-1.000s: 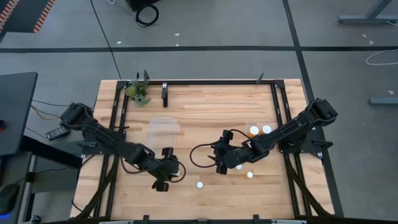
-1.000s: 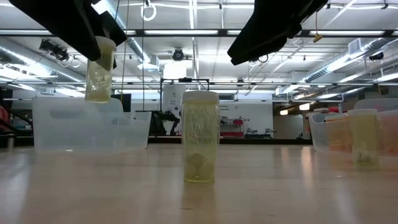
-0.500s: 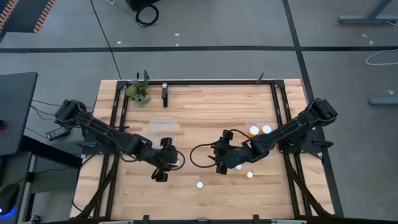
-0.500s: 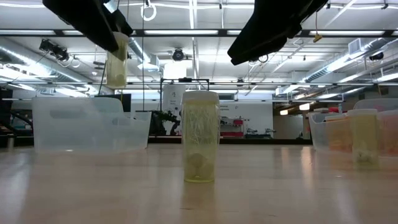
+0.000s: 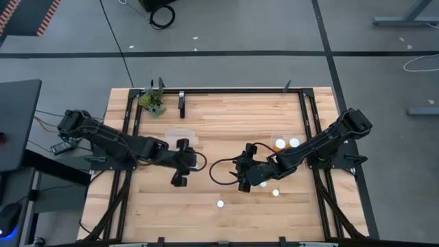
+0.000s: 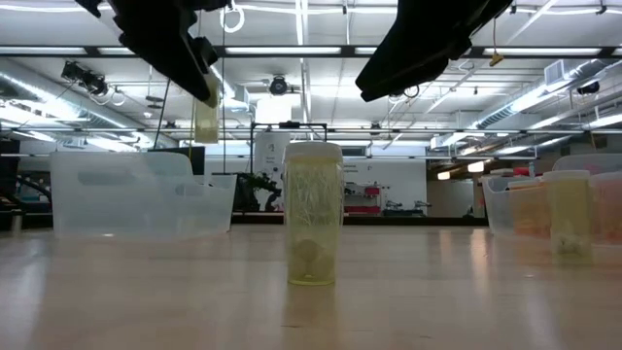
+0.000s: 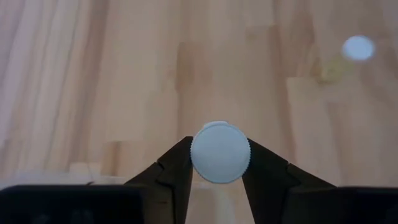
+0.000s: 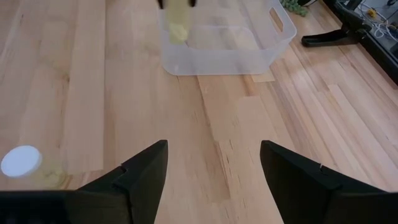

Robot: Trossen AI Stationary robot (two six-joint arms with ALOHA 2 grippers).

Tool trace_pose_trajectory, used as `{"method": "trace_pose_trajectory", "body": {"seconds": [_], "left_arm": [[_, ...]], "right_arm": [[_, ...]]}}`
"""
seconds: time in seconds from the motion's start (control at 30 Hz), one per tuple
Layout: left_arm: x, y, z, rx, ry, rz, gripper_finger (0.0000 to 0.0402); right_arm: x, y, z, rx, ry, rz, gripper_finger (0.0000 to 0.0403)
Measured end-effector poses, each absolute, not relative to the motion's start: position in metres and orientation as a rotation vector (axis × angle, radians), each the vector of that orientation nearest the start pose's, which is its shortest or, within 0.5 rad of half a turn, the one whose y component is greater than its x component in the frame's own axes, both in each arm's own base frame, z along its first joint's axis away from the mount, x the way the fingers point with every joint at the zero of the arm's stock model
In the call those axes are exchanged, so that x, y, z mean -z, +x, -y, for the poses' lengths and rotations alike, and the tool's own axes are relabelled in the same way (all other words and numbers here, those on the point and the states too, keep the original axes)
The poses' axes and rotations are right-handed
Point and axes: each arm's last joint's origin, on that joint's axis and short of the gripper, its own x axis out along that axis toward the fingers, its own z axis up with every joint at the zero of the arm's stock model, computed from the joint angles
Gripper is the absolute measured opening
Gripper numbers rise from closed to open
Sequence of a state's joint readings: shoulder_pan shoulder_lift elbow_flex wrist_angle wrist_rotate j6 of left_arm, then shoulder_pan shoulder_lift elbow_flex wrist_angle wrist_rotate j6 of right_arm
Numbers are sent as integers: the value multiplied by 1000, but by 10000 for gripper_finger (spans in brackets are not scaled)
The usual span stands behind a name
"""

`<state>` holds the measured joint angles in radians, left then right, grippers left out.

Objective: Pick and place medicine bottles into bin by pill shape (circle, oval)
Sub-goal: Put the bottom left yellow pill bottle into the left transparent bin

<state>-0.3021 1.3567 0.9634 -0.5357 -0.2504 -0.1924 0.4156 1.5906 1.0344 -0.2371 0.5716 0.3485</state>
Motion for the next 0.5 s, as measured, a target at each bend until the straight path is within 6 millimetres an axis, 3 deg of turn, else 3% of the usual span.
{"method": "trace_pose_trajectory", "body": {"seconds": [0.23, 0.5], "left_arm": [[-242, 258, 57, -104, 99, -965, 126], [-222, 253, 34, -220, 104, -1027, 129]], "right_arm": [[-223, 308, -119, 266, -42, -659, 263], [-223, 308, -119, 269, -32, -657, 263]]}}
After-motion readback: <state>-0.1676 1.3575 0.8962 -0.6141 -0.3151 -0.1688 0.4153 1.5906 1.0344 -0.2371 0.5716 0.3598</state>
